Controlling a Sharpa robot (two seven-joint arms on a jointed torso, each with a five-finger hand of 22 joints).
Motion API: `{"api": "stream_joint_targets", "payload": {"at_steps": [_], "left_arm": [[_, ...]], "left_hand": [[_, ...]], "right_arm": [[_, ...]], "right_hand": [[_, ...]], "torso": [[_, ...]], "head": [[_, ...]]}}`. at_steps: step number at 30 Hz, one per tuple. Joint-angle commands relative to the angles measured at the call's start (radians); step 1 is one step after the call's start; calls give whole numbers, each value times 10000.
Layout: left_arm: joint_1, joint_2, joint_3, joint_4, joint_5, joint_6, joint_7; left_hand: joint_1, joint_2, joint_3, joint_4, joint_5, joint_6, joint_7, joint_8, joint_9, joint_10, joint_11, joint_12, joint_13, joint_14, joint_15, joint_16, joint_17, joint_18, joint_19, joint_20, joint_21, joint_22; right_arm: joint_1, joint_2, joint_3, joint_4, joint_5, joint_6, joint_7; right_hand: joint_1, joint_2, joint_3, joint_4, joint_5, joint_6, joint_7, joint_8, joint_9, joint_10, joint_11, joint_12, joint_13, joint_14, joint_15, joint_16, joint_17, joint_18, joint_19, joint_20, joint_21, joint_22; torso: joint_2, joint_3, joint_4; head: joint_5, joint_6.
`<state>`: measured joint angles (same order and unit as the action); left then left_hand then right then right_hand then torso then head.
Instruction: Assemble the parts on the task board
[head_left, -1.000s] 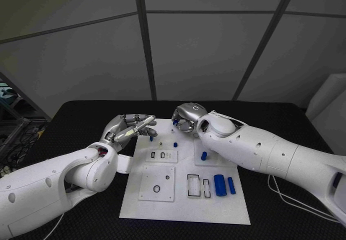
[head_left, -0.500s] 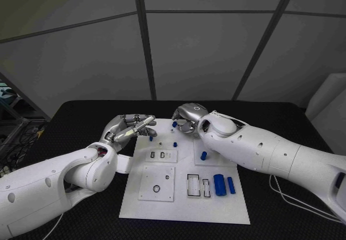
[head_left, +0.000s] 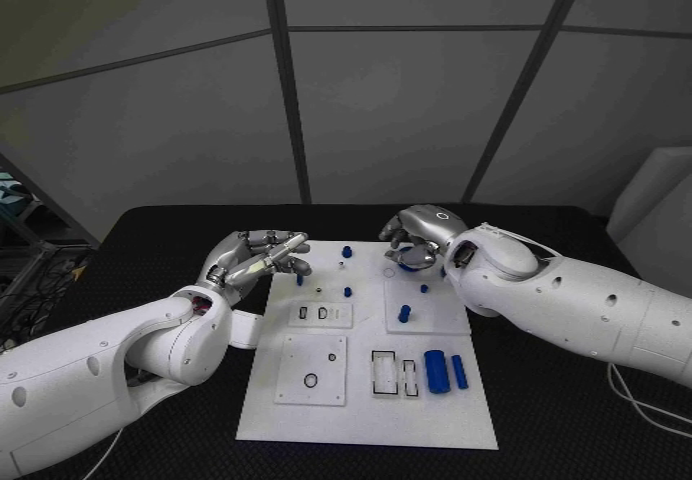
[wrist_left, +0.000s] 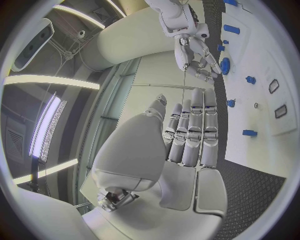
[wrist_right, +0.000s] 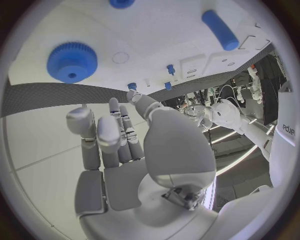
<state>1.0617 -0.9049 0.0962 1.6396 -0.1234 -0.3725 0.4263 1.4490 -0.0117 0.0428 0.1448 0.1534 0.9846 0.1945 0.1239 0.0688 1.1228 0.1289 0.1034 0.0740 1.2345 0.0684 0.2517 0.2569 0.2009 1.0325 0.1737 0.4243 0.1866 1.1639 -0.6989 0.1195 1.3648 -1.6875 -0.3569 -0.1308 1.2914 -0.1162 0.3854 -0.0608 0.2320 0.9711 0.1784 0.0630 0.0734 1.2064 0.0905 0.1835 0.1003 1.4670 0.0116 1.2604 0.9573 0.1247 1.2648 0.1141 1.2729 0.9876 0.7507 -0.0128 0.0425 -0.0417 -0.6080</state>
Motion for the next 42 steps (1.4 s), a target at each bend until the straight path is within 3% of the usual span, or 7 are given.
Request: {"api": "stream_joint_targets", "payload": {"at_steps": [1,6,7,11,16,23,42], "left_arm": [[17,9,7,-24,-60,168,-52],[16,53,6,-67,-60,221,-67],[15,68,5,-79,-60,240,-71],[13,99,5,-109,-60,273,-78],[12,110,5,-124,-60,293,-84],[12,111,5,-125,-60,302,-88],[12,137,5,-173,-60,339,-114]], "left_hand": [[-97,11,0,58,-59,-24,63,-39,-13,27,78,-37,-4,-35,46,-49,20,-206,-10,28,30,13],[-97,11,0,58,-59,-24,63,-39,-13,27,78,-37,-4,-35,46,-49,20,-206,-10,28,30,13],[-97,11,0,58,-59,-24,63,-39,-13,27,78,-37,-4,-35,46,-49,20,-206,-10,28,30,13],[-83,11,6,48,-56,-22,58,-46,-12,29,75,-46,-2,-41,45,-56,30,-205,-18,30,27,11],[-83,11,6,48,-56,-22,58,-46,-12,29,75,-46,-2,-41,45,-56,30,-205,-18,30,27,11],[-71,11,12,38,-54,-19,55,-51,-12,33,73,-53,-1,-51,46,-65,37,-205,-26,32,23,10],[-71,11,12,38,-54,-19,55,-51,-12,33,73,-53,-1,-51,46,-65,37,-205,-26,32,23,10]], "right_arm": [[26,-370,56,300,1425,515,-451],[30,-726,97,267,1874,1181,-806],[30,-752,102,188,1943,1310,-882],[31,-717,110,-55,2047,1539,-1057],[30,-617,113,-272,2089,1776,-1155],[30,-425,114,-537,2099,1986,-1262],[29,-109,116,-875,2131,1596,-1355]], "right_hand": [[-137,-188,-276,88,88,-137,-164,8,-17,817,-199,513,325,291,-205,423,675,-230,381,-118,363,621],[-217,-435,-984,377,79,-414,-309,50,-14,1315,-370,1566,1293,358,-358,835,1295,-338,693,-295,676,1152],[-90,-447,-1396,533,119,-566,-330,66,-7,1081,-383,2263,2005,417,-367,1116,1764,-395,851,-312,849,1460],[303,-216,-2378,1201,115,-781,-263,136,43,85,-277,4730,4635,469,-278,1587,2566,-490,1093,-254,1171,2039],[700,-150,-2949,1826,38,-941,-180,189,75,449,-193,7927,8106,609,-196,2093,3595,-600,1342,-135,1475,2599],[986,-108,-3188,2222,4,-1019,-106,248,100,819,-139,9397,9717,662,-123,2306,4054,-640,1449,-78,1625,2873],[1024,52,-3264,2443,125,-992,-93,326,129,1205,-115,10296,10705,740,-95,2506,4526,-725,1675,-48,1848,3317]], "torso": [[-43,41,-96],[-63,49,-134],[-59,45,-122],[-32,54,-96],[-37,34,-85],[-31,34,-97],[-30,42,-109]], "head": [[-38,30],[-71,43],[-102,55],[-136,75],[-166,47],[-151,33],[-123,-34]]}}
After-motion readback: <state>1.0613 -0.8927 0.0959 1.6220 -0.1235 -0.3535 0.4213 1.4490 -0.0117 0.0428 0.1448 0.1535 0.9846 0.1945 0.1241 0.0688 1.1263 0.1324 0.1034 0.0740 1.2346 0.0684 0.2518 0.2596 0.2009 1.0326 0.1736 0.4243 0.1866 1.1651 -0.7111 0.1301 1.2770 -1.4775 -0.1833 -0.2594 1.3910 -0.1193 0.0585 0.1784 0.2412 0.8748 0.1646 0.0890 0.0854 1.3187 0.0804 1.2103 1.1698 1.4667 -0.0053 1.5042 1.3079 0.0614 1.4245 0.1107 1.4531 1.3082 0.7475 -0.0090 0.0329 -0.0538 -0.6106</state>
